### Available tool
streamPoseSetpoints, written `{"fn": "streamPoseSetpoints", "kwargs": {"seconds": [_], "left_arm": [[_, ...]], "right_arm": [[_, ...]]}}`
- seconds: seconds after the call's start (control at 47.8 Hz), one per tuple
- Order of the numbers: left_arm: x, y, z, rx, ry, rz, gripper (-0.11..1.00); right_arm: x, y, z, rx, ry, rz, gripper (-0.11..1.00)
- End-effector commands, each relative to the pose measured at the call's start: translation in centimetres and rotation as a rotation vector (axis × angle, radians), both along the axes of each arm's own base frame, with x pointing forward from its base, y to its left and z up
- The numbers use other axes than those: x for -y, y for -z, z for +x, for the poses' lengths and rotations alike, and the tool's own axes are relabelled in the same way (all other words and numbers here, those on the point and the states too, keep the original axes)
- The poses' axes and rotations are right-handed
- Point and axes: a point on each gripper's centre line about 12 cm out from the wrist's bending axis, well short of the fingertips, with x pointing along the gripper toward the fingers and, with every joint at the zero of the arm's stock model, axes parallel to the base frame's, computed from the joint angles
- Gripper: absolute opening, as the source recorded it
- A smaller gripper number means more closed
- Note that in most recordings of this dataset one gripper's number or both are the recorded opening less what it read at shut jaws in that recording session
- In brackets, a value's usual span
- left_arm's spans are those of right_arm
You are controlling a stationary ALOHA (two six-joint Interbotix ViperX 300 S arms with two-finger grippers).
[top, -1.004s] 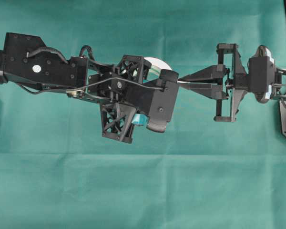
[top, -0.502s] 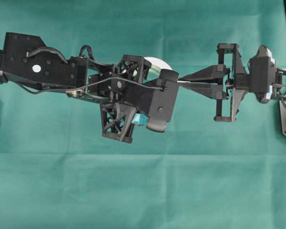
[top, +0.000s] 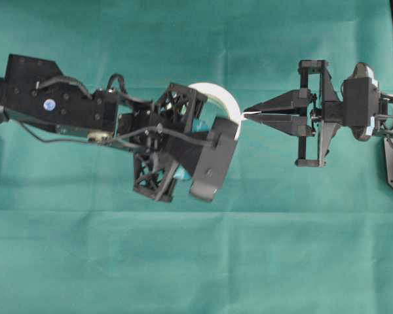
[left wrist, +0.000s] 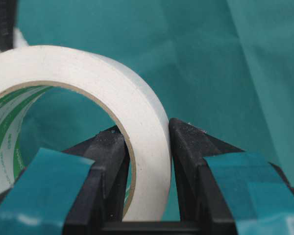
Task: Peel off the duct tape with your right arm.
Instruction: 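Rotate the roll with the left gripper while the right gripper pulls the tape end away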
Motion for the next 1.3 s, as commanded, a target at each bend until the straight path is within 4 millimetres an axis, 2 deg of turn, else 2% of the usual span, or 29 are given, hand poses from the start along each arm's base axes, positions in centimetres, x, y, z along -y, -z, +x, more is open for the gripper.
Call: {"fn": "streamPoseSetpoints", "kwargs": {"seconds": [0.0,0.439,0.711,1.046,1.276], "left_arm": [[2.4,-2.4,-1.0,0.062,0.088,0.014,0.23],[4.1,-2.0,-2.4,0.047,0.168,0.038,0.23],[5.2,-2.4,-2.7,0.065,0.242,0.072,0.23],[5.4,-3.4,-3.3,0.110,0.303,0.109,0.23],[6.0,-3.3,-3.4,0.155,0.316,0.107,0.23]], "right_arm": [[0.6,-0.6,0.0,0.024,0.025,0.004,-0.09],[0.9,-0.7,0.1,0.027,0.033,0.004,-0.09],[1.4,-0.9,0.1,0.033,0.051,0.003,-0.09],[4.6,-1.0,-0.5,0.038,0.160,0.000,-0.09],[6.4,-1.0,-0.8,0.048,0.221,-0.003,-0.09]]}}
